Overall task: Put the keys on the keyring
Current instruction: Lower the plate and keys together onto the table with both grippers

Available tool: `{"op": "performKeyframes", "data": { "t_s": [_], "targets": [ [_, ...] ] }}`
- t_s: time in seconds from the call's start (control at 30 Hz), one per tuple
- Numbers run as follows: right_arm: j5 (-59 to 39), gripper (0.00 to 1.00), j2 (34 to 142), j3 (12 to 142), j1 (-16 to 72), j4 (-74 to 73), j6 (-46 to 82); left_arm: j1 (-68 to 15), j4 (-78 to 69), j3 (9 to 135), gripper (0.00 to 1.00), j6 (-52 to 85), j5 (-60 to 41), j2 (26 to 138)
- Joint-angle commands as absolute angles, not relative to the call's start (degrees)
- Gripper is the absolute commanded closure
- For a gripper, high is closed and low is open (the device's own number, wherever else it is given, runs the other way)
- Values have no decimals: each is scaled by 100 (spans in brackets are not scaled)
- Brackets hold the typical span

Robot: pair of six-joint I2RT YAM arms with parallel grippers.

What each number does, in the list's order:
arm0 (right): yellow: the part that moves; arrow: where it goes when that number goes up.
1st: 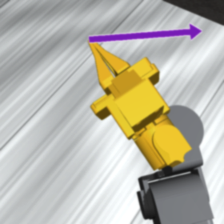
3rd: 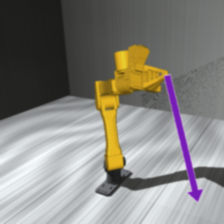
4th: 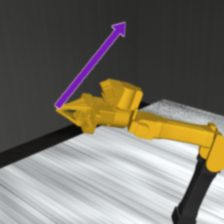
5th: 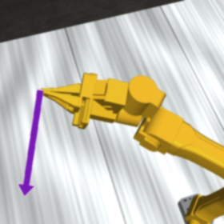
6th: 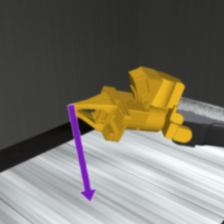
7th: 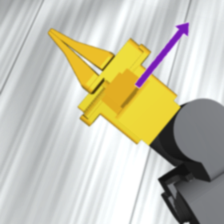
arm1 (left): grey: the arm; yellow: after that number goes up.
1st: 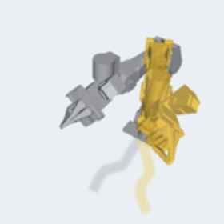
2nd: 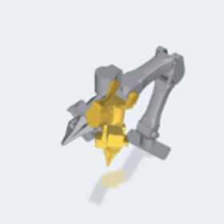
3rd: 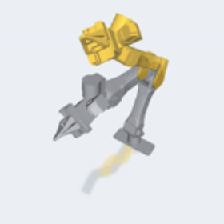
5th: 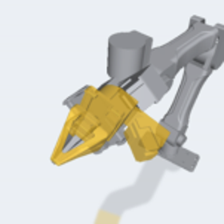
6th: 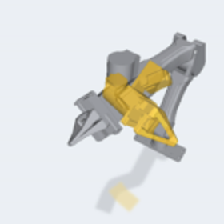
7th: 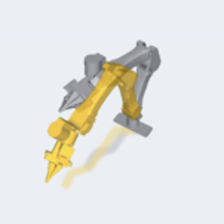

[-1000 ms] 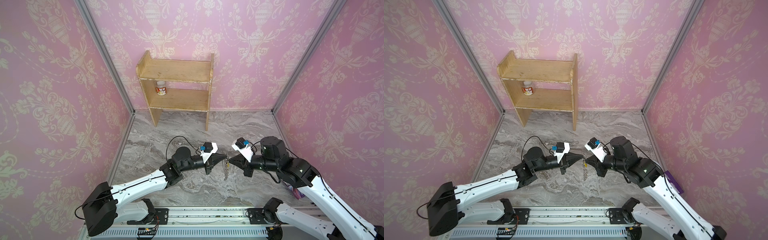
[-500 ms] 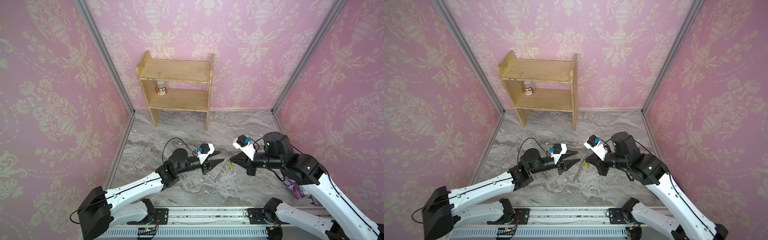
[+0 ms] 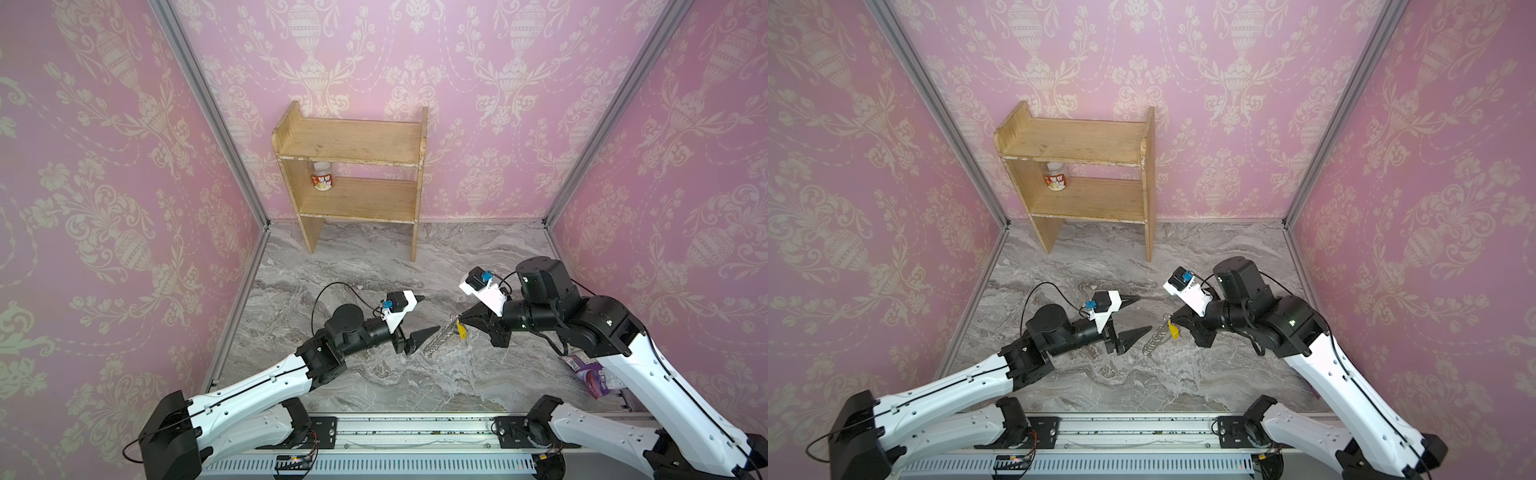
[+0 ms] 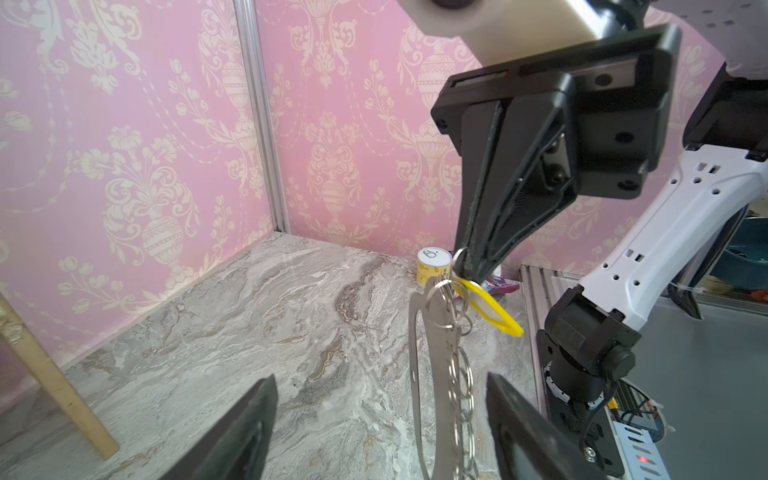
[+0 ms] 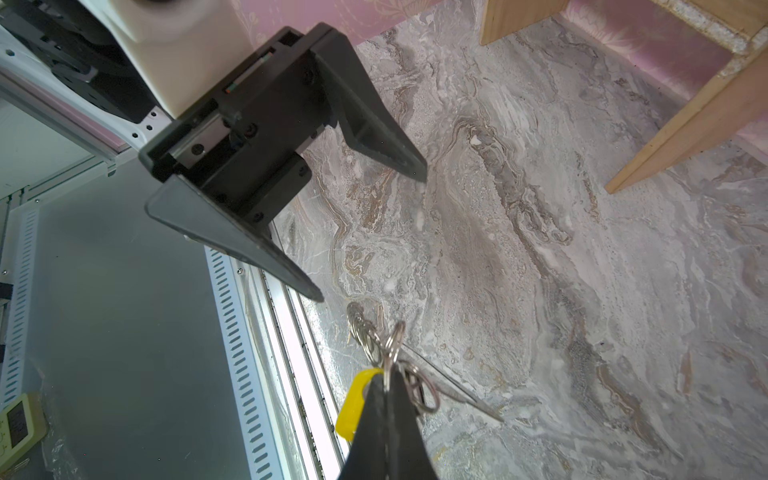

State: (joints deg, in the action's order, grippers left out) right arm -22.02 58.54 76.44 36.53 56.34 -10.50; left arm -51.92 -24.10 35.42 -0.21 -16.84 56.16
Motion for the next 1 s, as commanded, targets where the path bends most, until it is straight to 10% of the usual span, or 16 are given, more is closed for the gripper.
{"op": "performKeyframes", "data": {
  "t_s": [0.0, 0.97],
  "targets": [
    [-2068, 100, 6057, 7783, 3724, 5737, -929, -5168, -1917, 3439, 14, -210, -1215, 5327],
    [-2579, 100, 8532, 5906, 3602, 3364, 435, -5159, -322, 2960, 2, -9, 707, 3975]
  ]
}}
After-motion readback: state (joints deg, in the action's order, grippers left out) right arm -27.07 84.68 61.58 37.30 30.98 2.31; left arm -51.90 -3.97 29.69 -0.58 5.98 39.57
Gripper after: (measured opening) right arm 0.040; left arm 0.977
